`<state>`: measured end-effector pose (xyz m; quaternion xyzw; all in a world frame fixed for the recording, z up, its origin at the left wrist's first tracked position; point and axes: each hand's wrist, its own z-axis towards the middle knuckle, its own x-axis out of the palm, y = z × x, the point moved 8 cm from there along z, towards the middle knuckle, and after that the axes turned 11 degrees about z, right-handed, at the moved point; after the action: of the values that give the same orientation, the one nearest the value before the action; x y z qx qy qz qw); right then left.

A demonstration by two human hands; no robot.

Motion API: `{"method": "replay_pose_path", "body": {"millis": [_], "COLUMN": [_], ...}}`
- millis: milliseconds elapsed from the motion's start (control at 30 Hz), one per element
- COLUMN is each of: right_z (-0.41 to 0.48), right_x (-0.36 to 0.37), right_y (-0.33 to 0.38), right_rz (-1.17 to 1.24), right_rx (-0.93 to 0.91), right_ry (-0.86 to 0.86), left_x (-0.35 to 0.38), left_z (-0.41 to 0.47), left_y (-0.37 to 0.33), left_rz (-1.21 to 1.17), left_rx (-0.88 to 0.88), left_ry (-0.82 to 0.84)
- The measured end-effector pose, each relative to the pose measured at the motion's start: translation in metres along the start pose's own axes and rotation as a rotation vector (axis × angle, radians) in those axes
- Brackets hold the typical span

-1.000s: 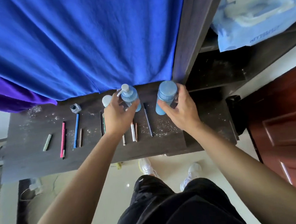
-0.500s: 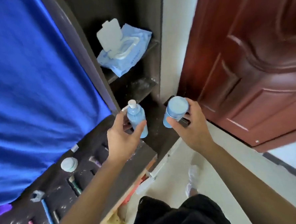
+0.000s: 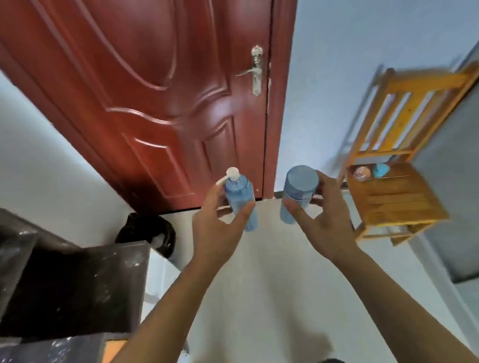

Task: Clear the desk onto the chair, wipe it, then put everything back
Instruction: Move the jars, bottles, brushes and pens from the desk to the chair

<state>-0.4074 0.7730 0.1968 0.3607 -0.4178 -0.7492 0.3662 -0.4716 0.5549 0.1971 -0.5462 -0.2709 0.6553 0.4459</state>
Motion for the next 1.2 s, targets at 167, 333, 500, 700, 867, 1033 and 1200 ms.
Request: {"method": "replay_pose_path", "body": {"millis": [167,333,500,700,867,1033,1200], "right_z": [0.021,0.049,0.103,0.179,0.236,0.256,0.268], "right_x": [-0.137,-0.242,-0.29,-0.315,-0.349,-0.395,-0.44], "right_y": [-0.058,-0.11,-0.155,-0.211,-0.245,-0.286,-0.354], "right_rz": [-0.053,-0.145,-0.172,-0.195,-0.249,-0.268,-0.245], "right_rx": [0.062,0.16,0.241,0.325,0.421,0.529,0.635], "right_ry": [-0.121,-0.205,-0.251,-0.325,-0.367,-0.453,-0.423], "left_x": [0.145,0.258,0.329,0.409,0.482,0.55,0.62], "left_z": [0.019,0.04,0.085,0.171,0.232,0.259,0.262], "left_y": [-0.067,-0.105,-0.117,-0.106,-0.106,-0.111,-0.103], "left_rz": [-0.029,-0.143,-0.148,-0.183,-0.216,-0.158,-0.11], "left_rx": [0.031,-0.096,-0.139,-0.229,-0.285,-0.226,-0.266], "left_ry": [0.146,0.275,0.317,0.373,0.46,0.532,0.549]}}
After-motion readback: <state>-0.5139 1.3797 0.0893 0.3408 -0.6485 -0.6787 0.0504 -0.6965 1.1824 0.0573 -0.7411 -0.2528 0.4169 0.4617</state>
